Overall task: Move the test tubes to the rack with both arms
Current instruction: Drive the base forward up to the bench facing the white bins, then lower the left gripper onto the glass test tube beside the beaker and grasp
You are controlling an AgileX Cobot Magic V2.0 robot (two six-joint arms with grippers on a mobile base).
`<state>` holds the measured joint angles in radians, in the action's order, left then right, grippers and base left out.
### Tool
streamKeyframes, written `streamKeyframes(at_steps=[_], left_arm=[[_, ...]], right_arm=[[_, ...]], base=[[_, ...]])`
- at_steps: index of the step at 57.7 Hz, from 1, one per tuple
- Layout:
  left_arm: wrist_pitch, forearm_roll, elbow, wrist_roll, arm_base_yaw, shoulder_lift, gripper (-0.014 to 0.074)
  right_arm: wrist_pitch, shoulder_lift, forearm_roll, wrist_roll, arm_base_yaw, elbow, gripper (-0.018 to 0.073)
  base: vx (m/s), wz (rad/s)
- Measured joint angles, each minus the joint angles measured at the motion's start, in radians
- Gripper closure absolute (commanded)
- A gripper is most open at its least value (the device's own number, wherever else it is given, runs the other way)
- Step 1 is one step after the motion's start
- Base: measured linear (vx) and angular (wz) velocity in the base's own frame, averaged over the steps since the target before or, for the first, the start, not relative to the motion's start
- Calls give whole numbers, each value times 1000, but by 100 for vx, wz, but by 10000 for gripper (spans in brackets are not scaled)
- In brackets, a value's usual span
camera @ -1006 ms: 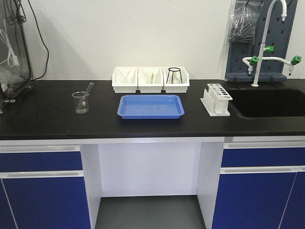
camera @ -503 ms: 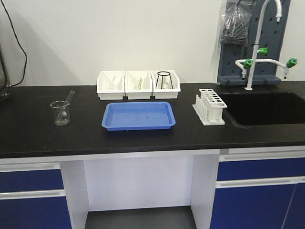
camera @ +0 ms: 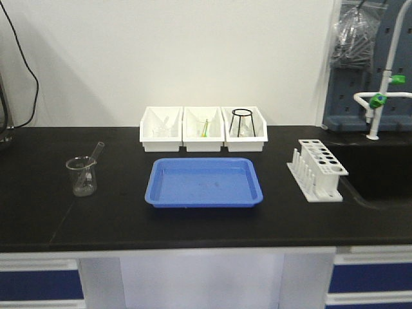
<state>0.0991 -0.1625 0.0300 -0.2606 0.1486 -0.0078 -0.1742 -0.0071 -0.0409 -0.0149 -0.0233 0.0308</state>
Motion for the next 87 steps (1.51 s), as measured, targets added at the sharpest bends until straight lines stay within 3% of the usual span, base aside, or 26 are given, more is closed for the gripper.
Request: streamKeyframes(at_steps=[87], left_arm=[[0,0,0,0,0,0,617]], right_arm=[[0,0,0,0,0,0,566]], base=[[34,1]])
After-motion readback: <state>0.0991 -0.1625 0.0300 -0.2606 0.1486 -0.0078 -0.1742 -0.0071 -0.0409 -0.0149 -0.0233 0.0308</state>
